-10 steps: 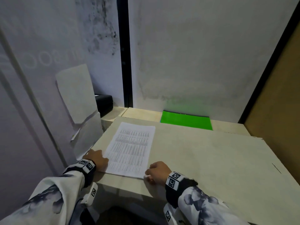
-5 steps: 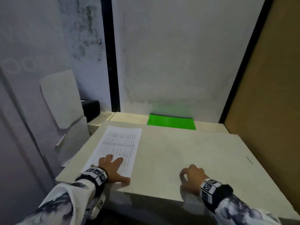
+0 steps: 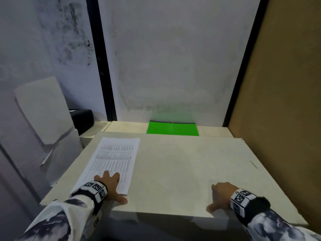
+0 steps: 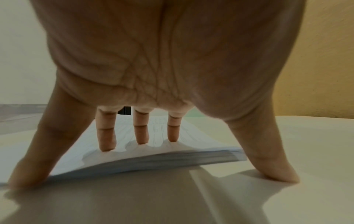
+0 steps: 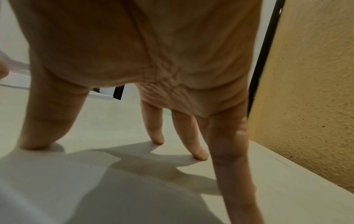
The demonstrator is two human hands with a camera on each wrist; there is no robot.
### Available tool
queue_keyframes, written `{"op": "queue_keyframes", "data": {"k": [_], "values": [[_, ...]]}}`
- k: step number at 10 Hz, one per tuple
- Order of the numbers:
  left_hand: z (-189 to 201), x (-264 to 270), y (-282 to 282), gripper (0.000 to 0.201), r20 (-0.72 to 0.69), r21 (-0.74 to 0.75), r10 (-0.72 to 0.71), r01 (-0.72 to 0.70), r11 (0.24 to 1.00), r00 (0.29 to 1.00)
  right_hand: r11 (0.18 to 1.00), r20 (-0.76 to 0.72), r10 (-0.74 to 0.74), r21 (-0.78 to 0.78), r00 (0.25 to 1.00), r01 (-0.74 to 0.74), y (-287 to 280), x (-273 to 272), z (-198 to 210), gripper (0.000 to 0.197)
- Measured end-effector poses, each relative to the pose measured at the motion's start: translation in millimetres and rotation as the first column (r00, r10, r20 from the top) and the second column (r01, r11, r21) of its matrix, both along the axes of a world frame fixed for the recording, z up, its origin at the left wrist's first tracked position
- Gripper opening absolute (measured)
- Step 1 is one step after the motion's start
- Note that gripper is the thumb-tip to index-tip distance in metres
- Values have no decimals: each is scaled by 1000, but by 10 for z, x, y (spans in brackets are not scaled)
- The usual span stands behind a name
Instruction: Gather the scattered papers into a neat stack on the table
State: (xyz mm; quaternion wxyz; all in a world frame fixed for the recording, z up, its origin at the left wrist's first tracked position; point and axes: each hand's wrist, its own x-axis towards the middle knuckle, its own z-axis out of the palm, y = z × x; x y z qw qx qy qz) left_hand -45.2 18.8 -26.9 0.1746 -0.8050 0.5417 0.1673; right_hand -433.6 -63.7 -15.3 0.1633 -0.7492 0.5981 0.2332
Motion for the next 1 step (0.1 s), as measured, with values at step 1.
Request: {"op": "queue_keyframes", "data": {"k": [1], "values": [[-6, 27, -40, 116, 8, 34, 5, -6, 999, 1000, 999, -4, 15, 43, 1000, -15, 24, 34, 209, 77]]}}
